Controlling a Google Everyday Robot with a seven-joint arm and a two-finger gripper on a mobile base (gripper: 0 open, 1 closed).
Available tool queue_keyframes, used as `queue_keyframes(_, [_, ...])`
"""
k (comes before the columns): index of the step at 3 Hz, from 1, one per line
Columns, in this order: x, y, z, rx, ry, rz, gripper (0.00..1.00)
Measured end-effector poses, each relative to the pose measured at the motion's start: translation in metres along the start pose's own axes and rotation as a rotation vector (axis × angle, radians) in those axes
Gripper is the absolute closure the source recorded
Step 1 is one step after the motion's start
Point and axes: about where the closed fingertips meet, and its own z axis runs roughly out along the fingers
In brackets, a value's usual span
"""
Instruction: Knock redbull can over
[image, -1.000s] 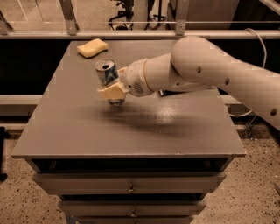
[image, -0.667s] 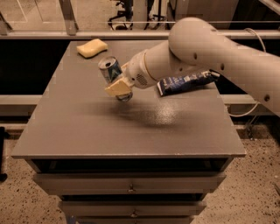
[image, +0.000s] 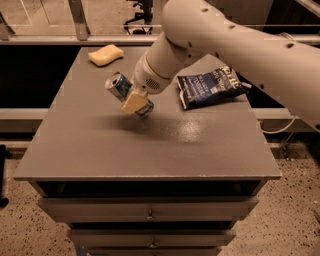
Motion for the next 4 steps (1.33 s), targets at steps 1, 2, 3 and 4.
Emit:
queue_keyframes(1, [-0.009,0.015,0.018,-0.083,0.104,-0.12,0.83])
queue_keyframes(2, [-0.02,0.03,0.03,-0.15,0.153,-0.217,0.6])
queue_keyframes(3, [-0.026,0.043,0.035,-0.198,0.179,-0.284,0.36])
queue_keyframes(4, [-0.029,0.052,0.036,-0.227,0.196,-0.322,0.13])
